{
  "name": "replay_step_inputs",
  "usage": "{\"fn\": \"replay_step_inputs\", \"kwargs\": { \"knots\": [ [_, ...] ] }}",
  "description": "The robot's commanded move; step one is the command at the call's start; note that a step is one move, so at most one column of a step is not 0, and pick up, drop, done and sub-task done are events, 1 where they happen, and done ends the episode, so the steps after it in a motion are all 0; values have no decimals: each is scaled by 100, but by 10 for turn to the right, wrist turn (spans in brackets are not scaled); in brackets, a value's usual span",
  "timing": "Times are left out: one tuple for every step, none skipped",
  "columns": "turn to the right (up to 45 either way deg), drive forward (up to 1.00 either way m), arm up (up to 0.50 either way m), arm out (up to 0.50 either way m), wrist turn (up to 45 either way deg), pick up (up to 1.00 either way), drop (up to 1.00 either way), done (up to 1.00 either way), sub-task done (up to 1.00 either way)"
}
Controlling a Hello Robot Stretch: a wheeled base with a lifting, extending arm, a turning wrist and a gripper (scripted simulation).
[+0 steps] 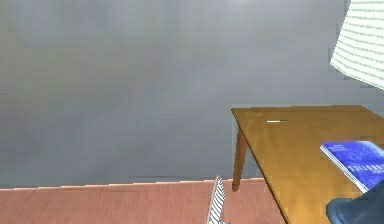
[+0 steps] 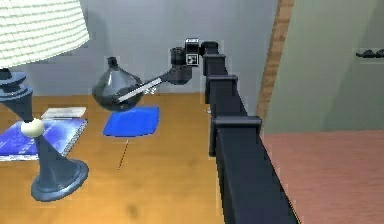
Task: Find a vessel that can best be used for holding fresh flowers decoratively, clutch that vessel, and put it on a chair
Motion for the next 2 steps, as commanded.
{"fn": "replay_step_inputs", "kwargs": {
  "knots": [
    [0,0,0,0,-450,0,0,0,0],
    [0,0,0,0,-180,0,0,0,0]
  ]
}}
